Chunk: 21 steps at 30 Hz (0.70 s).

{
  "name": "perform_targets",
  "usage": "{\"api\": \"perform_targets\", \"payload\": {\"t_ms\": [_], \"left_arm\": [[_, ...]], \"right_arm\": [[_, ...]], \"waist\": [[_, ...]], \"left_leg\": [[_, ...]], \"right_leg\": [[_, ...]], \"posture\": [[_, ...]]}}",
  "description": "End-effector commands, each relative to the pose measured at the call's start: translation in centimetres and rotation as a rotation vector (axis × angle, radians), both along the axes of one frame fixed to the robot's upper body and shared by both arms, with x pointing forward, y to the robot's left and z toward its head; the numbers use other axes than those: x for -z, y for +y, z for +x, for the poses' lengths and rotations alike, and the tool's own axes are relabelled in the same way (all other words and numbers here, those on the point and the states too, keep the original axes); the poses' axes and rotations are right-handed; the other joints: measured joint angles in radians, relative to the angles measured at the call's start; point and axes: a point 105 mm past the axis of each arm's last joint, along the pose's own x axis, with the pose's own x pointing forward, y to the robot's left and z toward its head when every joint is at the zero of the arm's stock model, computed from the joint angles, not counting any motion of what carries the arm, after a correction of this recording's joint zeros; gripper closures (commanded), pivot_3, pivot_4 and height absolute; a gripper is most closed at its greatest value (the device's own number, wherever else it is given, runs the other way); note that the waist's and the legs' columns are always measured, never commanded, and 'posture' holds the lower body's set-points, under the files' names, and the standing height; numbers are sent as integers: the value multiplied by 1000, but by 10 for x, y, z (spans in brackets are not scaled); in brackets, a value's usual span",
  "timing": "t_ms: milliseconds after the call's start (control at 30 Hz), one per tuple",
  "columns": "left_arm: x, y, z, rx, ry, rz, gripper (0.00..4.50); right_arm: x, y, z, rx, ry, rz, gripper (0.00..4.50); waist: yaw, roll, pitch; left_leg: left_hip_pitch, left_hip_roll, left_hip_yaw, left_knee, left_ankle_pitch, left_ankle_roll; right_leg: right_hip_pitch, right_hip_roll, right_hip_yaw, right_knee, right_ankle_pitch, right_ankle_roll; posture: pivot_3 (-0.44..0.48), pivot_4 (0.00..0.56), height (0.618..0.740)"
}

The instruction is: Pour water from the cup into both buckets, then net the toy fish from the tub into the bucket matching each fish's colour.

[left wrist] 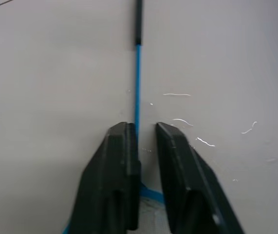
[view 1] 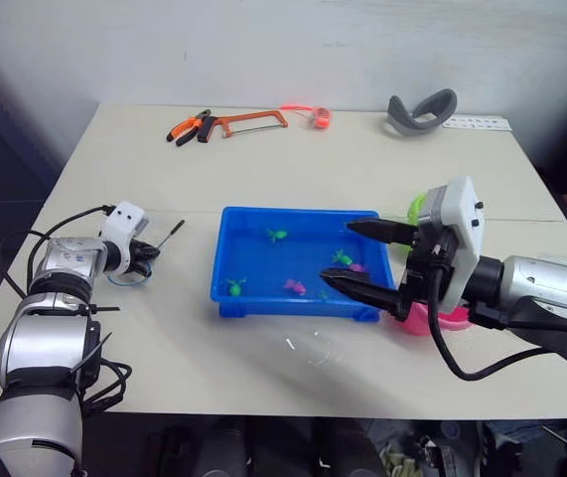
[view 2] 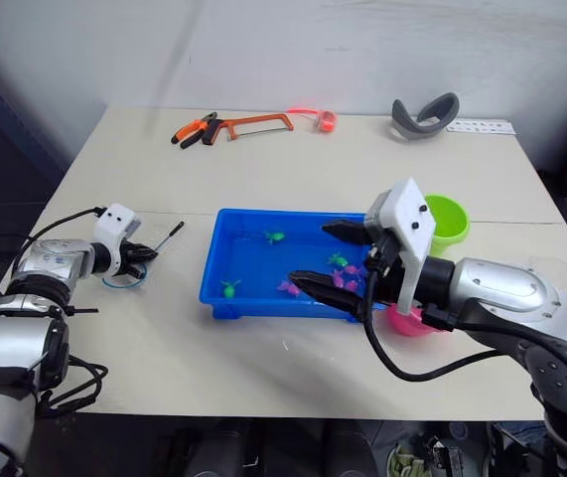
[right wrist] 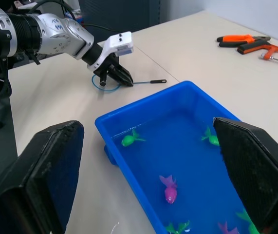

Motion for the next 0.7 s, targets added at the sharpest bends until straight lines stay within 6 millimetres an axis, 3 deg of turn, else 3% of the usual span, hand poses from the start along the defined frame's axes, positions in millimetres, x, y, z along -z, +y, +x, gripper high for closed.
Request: {"api": "perform_targets", "payload": {"t_ms": [33,100,233,300,400,533,700], "left_arm": [[-23,12,1,-27,-67,-65,4451],[-43,12,4,1,-119,-99,4451],[-103,-2,3,196,-288,-219,4451],[-122,-19,-5,354,-321,-277,4451],[-151,-60,-33,716,-354,-420,4451],[-148,-113,-70,1068,-273,-349,4451],[-137,-152,-100,1294,-211,-220,4451]], "right_arm": [[-8,-2,-9,-15,-32,-7,0],[-7,-3,-11,-21,-25,-11,0],[-5,-5,-18,-63,13,-24,0],[-4,-6,-21,-85,30,-33,0],[-8,-8,-25,-119,19,-53,0],[-16,-13,-16,-130,1,-104,0],[-27,-19,-13,-167,26,-158,0]], "waist": [[-1,0,0],[-1,-1,0],[0,-1,1],[0,-3,2],[1,-4,2],[-3,-3,2],[-7,-3,2]], "left_leg": [[0,0,0,0,0,0],[-1,0,0,-1,0,0],[-2,0,1,-1,0,0],[-4,0,1,0,0,0],[-4,0,1,0,0,0],[-4,0,0,1,1,-2],[-4,1,0,2,1,-3]], "right_leg": [[0,0,0,0,0,0],[0,1,0,1,0,0],[-1,1,-1,0,0,0],[-1,1,-1,-1,0,0],[0,1,-2,-2,0,0],[1,0,-1,-4,0,0],[1,1,1,-4,0,0]], "posture": [[0,150,740],[0,150,740],[0,150,740],[0,150,740],[0,150,740],[0,150,740],[0,150,740]]}}
